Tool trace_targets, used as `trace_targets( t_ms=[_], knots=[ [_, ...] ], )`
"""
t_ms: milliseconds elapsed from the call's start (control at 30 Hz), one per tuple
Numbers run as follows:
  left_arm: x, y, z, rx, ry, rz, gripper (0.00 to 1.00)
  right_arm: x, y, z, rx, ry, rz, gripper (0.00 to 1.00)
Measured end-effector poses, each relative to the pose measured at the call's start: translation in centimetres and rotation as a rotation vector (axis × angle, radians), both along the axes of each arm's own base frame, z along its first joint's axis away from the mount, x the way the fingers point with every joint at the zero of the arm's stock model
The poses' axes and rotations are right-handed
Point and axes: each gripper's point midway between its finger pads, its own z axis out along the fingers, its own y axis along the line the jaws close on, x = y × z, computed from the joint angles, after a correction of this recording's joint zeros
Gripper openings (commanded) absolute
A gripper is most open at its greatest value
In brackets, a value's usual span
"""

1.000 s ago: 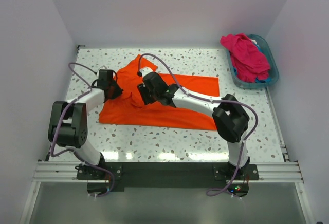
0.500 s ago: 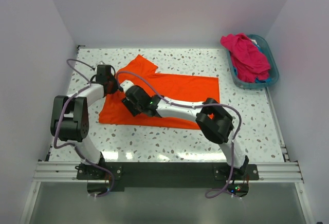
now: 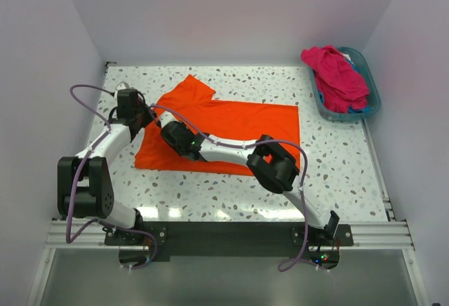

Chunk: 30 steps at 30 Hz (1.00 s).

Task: Fold and stack the t-shirts
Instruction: Fold the tshirt

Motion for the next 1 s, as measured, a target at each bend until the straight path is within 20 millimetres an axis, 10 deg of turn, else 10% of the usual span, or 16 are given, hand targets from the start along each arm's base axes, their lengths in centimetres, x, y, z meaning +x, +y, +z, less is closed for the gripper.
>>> trace_targets(
  t_ms=[467, 1000],
  knots=[
    [-4.6, -0.9, -5.1, -0.033, 0.125, -0.037, 0.20, 1.0, -0.7, -0.1, -0.001, -0.025, -0.067, 0.22],
    [-4.6, -1.8, -5.2, -0.045, 0.120, -0.069, 0.11, 3.6, -3.3, -1.3, 0.099, 0.051, -0.227, 0.13]
  ],
)
